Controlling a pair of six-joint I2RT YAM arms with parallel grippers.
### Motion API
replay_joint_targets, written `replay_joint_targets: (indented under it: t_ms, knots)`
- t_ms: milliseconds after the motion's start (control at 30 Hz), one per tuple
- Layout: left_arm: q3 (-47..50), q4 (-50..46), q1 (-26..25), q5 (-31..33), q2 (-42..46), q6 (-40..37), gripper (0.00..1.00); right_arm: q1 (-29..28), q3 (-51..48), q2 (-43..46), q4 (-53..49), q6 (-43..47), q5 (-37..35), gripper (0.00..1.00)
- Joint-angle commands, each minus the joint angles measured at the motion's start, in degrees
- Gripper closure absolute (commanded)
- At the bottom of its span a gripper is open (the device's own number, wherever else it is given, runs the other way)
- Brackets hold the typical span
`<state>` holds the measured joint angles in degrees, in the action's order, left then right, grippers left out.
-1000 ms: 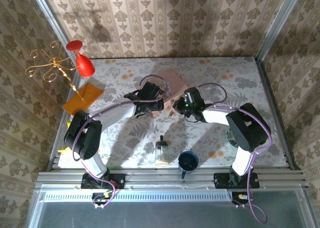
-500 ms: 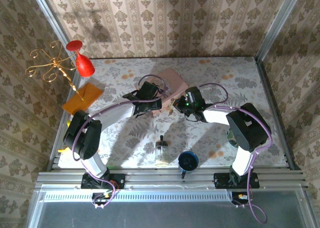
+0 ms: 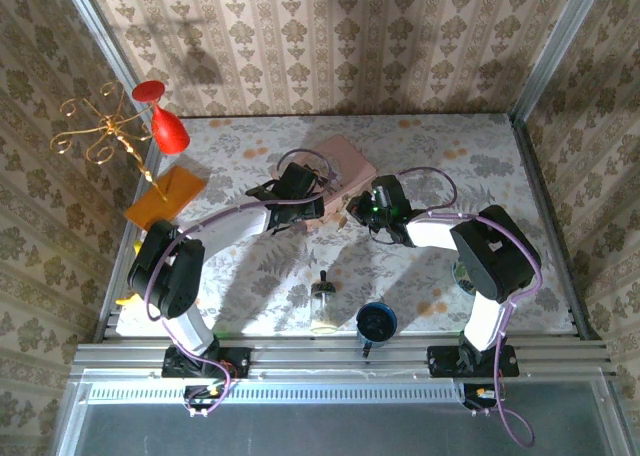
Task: Unlock a padlock with a key
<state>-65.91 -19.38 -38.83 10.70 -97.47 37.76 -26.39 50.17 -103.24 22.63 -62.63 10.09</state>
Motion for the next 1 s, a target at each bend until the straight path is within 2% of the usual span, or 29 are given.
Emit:
replay_joint_targets:
  t_ms: [0,333,633,967]
  knots:
    - [2.19,-10.65,1.56,3.54,-3.33,-0.58,0.22,2.0,-0.63,0.23,6.53,-0.66,-8.56,1.0]
    - [1.99,-10.68,1.56,3.18,-3.95,-0.45,0.22,2.05,-3.5,-2.28,17.58,-6.84,-11.03,1.0]
    - [2.05,-10.68,1.56,3.0,-4.13,-0.49,0.23,2.04,-5.32,-4.14,24.32,-8.78,-13.09,1.0]
    - [2.41,-10.59,2.09,2.93,-4.13,-0.4,0.24,2.57,-5.8,-2.21,22.28,-6.87,-16.08,1.0]
